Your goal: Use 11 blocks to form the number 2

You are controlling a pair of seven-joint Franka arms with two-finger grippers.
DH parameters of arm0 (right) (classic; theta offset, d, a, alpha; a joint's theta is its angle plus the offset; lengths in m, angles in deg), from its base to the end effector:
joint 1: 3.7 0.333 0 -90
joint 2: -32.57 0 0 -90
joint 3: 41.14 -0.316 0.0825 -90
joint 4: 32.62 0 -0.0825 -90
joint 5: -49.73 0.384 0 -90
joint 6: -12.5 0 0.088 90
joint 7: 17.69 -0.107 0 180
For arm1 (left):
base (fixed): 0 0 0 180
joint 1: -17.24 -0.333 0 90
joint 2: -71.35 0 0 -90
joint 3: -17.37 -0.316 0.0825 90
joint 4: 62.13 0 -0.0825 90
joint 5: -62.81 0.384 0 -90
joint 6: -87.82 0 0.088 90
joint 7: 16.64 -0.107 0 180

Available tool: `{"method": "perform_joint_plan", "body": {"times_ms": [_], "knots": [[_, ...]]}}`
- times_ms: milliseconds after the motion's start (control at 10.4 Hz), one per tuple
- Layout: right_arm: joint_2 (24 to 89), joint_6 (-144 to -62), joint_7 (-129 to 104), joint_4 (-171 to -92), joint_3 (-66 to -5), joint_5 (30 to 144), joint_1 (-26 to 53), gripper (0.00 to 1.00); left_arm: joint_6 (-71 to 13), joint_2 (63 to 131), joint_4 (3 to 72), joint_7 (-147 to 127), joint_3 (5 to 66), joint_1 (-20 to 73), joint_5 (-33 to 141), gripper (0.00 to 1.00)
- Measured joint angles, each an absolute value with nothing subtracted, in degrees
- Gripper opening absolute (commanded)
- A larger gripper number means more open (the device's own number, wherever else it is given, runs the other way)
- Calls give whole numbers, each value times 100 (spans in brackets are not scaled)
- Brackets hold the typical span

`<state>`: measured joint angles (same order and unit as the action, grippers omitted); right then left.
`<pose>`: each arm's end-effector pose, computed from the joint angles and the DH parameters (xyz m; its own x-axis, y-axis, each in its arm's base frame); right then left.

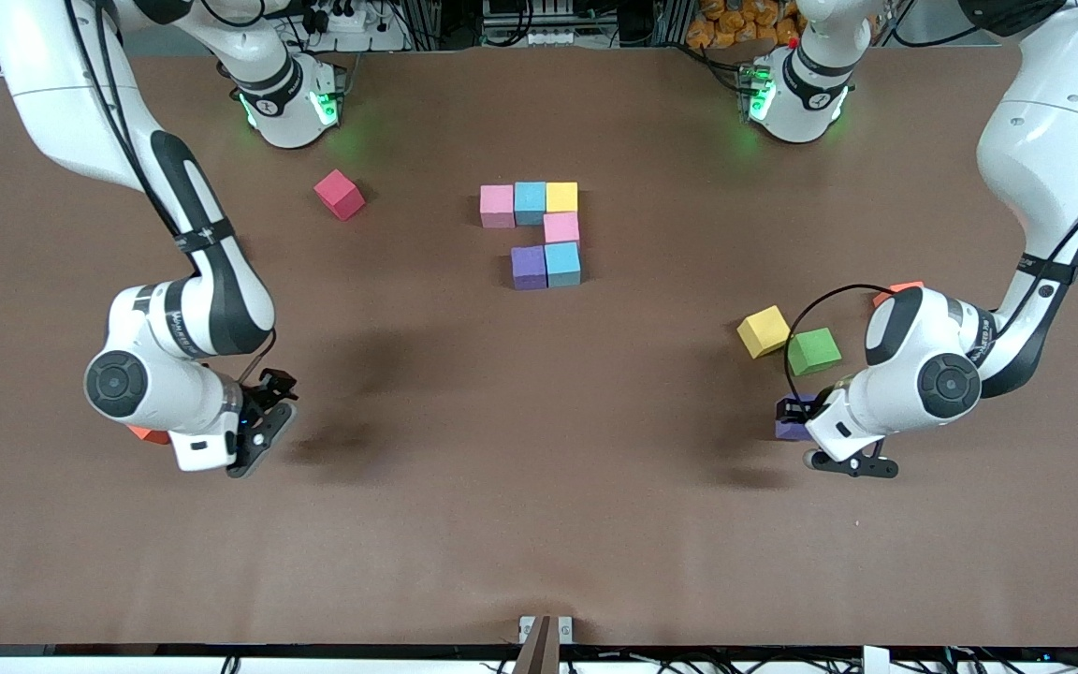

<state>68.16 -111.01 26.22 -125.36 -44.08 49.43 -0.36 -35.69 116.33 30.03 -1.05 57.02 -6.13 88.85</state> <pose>0.6785 0.0702 0.2550 0.6425 0.7652 -0.0421 0.7615 -0.6436 -0.0763 0.6763 -0.1101 0.2405 0.9888 -0.1395 -0.0529 -0.1342 -0.9866 0.0932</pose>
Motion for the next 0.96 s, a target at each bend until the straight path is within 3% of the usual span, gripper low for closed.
{"method": "perform_joint_plan", "body": {"times_ms": [288, 672, 960], "knots": [[6821, -11108, 2302, -12543, -4281, 4860, -121, 100, -3568, 11621, 2917, 134, 6104, -532, 8879, 32], [6759, -12291, 2300, -13147, -4235, 4855, -386, 100, -3570, 11609, 2771, 1855, 6539, -36, 8869, 31], [6733, -12436, 2300, -13295, -4225, 4820, -385, 100, -3570, 11604, 2607, 3508, 6670, 535, 8865, 31]]}}
